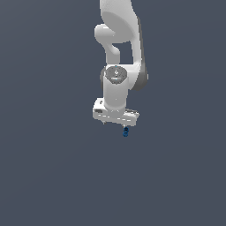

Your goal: Pick up the object and move it to a goal position.

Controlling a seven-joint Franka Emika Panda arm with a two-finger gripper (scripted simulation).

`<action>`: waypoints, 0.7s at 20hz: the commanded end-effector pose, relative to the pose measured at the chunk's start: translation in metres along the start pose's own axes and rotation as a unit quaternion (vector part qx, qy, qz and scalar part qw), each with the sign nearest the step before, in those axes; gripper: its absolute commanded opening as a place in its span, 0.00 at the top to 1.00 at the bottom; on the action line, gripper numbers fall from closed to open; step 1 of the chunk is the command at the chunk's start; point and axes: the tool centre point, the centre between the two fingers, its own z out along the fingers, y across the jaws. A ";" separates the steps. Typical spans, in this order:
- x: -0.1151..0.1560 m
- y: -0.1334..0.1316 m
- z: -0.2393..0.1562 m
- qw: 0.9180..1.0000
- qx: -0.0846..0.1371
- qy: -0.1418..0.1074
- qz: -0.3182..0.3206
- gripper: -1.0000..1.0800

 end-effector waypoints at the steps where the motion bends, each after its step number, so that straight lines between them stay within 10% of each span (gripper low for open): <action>1: -0.004 -0.015 0.007 1.000 0.002 0.001 0.021 0.04; 14: -0.017 -0.061 0.028 0.996 0.007 0.003 0.089 0.04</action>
